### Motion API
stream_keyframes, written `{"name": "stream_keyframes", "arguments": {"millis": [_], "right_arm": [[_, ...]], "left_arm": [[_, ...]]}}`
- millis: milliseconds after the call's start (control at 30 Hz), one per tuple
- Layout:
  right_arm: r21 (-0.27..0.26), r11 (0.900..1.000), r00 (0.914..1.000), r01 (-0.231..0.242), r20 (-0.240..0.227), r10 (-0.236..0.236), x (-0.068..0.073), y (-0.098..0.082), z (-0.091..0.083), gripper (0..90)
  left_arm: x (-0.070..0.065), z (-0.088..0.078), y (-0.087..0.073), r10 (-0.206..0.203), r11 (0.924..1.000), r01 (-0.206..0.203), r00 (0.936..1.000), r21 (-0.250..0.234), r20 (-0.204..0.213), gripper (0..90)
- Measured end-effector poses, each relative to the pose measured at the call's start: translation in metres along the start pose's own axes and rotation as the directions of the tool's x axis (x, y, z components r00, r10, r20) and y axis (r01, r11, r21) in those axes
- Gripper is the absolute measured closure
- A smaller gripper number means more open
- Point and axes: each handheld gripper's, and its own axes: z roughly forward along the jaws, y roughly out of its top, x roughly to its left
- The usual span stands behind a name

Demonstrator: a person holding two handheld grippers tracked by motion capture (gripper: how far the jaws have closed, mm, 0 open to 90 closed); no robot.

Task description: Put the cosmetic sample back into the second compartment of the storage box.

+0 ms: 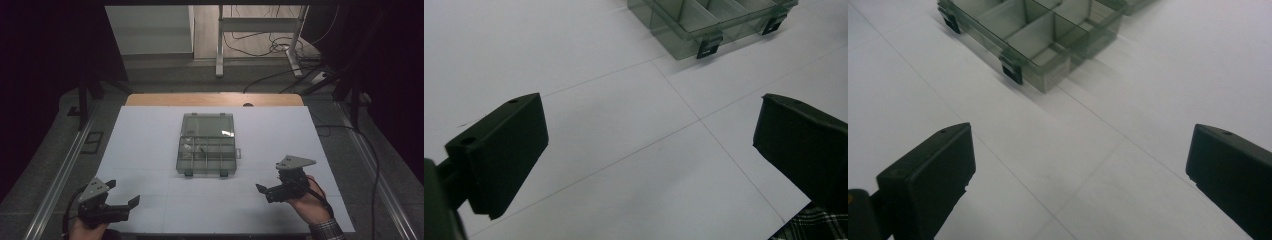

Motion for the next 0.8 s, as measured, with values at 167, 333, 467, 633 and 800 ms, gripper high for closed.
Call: {"name": "stream_keyframes", "arguments": {"millis": [167, 333, 467, 633, 800], "right_arm": [[-0.011, 1.000, 0.9995, -0.023, 0.022, 0.023, -0.004, -0.012, -0.012, 0.0], [-0.026, 0.998, 0.9977, -0.052, 0.042, 0.053, -0.010, -0.025, -0.025, 0.0], [-0.026, 0.997, 0.9951, -0.078, 0.059, 0.079, -0.013, -0.038, -0.033, 0.0], [-0.053, 0.991, 0.9866, -0.120, 0.105, 0.125, -0.016, -0.056, -0.046, 0.0], [-0.053, 0.988, 0.9823, -0.144, 0.113, 0.149, -0.017, -0.065, -0.050, 0.0]], "left_arm": [[0.000, 0.000, 0.000, 0.001, 1.0000, -0.001, 1.0000, 0.001, -0.002, 1.6], [0.000, 0.000, 0.000, -0.002, 1.0000, 0.002, 1.0000, 0.000, -0.003, 1.6], [0.000, 0.000, 0.000, -0.003, 1.0000, 0.003, 1.0000, 0.000, -0.004, 1.6], [0.000, 0.000, 0.000, -0.003, 1.0000, 0.003, 1.0000, 0.000, -0.005, 1.6], [0.000, 0.000, 0.000, -0.002, 1.0000, 0.002, 1.0000, 0.000, -0.004, 1.5]]}}
